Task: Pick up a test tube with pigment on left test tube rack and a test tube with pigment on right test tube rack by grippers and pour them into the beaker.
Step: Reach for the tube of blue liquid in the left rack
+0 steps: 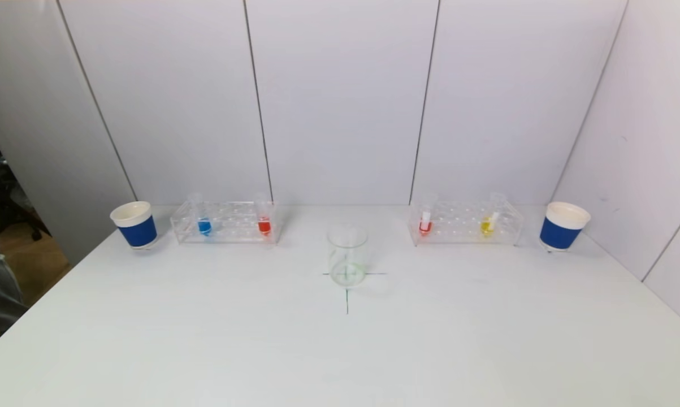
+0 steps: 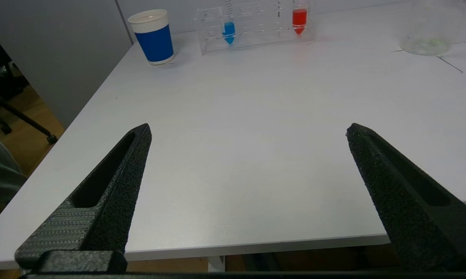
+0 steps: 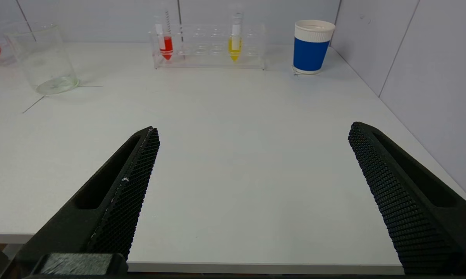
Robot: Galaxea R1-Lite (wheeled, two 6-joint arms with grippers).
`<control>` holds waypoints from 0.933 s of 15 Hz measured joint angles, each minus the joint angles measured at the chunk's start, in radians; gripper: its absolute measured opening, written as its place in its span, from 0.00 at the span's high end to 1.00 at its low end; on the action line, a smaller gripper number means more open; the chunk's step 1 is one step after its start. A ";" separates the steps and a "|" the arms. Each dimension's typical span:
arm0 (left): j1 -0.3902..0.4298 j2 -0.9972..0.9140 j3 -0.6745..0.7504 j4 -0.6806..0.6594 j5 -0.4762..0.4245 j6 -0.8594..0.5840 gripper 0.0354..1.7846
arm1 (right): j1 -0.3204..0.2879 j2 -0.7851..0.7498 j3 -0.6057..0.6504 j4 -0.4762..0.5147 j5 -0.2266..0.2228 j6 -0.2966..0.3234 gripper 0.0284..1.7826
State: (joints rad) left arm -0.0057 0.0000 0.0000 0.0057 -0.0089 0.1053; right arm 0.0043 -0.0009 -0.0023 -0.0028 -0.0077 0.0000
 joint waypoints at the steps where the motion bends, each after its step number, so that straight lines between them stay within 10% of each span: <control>1: 0.000 0.000 0.000 0.000 0.000 0.000 0.01 | 0.000 0.000 0.000 0.000 0.000 0.000 0.00; 14: 0.000 0.000 0.000 0.000 0.000 0.000 0.01 | 0.000 0.000 0.000 0.000 0.000 0.000 0.00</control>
State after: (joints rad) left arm -0.0062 0.0000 0.0000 0.0057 -0.0091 0.1057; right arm 0.0043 -0.0009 -0.0028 -0.0028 -0.0077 0.0000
